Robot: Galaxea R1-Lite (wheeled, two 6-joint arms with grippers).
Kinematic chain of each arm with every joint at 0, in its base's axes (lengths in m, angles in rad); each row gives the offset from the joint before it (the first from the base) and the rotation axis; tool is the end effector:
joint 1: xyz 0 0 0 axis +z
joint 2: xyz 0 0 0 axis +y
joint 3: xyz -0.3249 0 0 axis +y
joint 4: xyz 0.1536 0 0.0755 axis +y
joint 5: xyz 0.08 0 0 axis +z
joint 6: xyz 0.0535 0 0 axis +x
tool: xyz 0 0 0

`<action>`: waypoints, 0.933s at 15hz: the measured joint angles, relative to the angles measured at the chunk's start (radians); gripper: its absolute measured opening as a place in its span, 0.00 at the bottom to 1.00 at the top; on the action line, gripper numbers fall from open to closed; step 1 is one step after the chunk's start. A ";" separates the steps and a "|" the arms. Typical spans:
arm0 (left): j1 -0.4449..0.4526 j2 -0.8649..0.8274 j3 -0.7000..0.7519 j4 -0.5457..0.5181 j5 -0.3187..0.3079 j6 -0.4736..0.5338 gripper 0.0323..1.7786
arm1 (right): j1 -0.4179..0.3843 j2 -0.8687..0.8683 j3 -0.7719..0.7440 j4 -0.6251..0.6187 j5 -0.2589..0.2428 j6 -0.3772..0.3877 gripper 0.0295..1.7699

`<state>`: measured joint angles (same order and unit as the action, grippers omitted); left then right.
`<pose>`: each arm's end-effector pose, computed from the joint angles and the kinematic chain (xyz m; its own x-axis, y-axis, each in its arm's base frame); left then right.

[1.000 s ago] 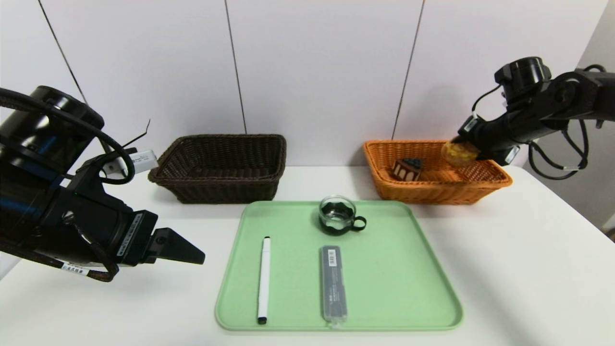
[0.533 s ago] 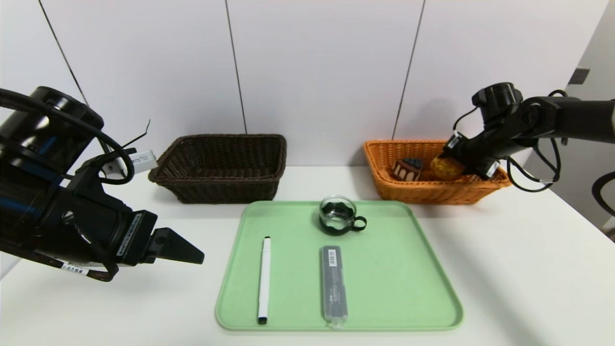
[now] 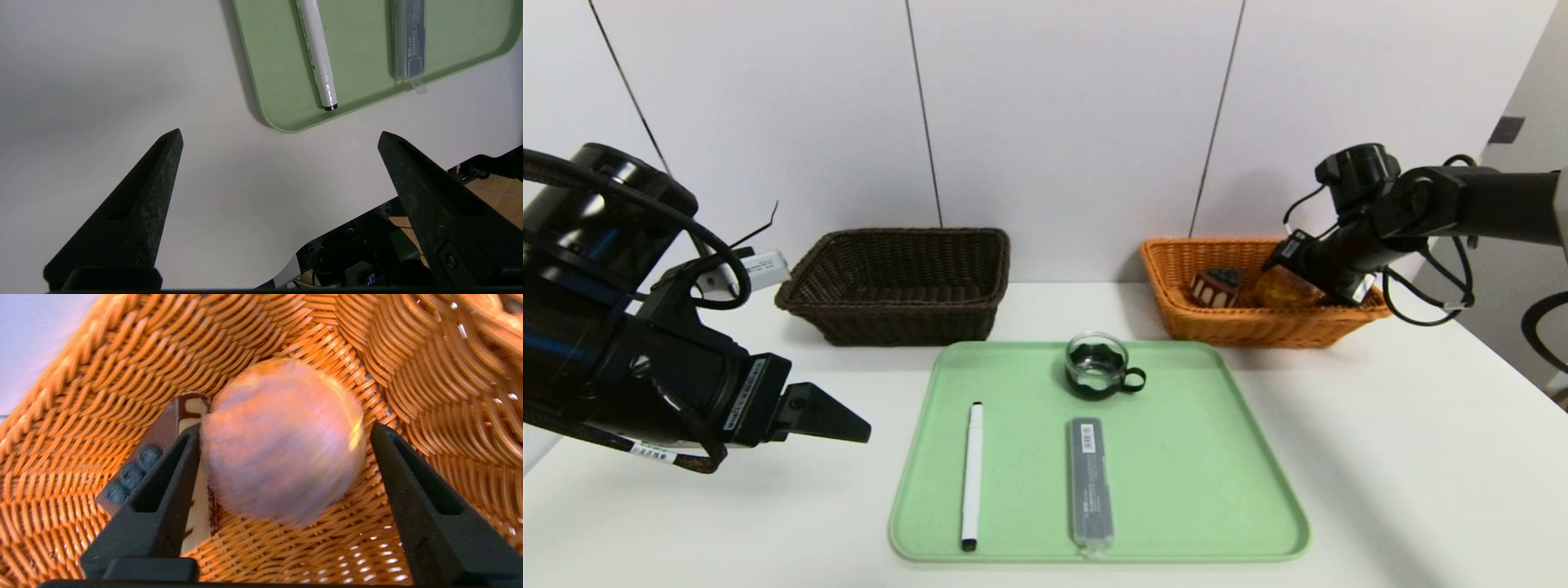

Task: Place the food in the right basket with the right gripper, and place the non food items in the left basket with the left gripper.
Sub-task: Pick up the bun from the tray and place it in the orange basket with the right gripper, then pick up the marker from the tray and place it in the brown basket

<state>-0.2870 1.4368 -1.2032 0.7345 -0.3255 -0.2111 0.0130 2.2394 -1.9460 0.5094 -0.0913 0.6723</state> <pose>0.1847 -0.0723 0.2522 0.4246 -0.4587 -0.7806 0.2667 0.8873 -0.3764 0.4629 0.0011 0.1869 0.6929 -0.0822 -0.7163 0.4874 0.7855 0.3813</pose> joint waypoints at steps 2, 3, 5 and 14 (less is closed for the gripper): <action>0.000 -0.004 -0.001 -0.003 0.001 0.000 0.95 | 0.003 -0.011 0.001 0.001 0.002 -0.007 0.84; 0.000 -0.005 -0.001 -0.003 0.008 0.000 0.95 | 0.005 -0.018 0.001 0.001 0.003 -0.007 0.85; 0.000 -0.008 -0.002 -0.004 0.024 -0.001 0.95 | 0.008 -0.038 0.001 0.003 0.003 -0.006 0.88; -0.026 -0.066 -0.064 -0.002 0.019 -0.010 0.95 | 0.179 -0.305 0.012 0.180 -0.008 0.002 0.94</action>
<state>-0.3126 1.3711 -1.2674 0.7326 -0.3068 -0.2206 0.1919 1.9345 -1.9338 0.6898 -0.0994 0.6743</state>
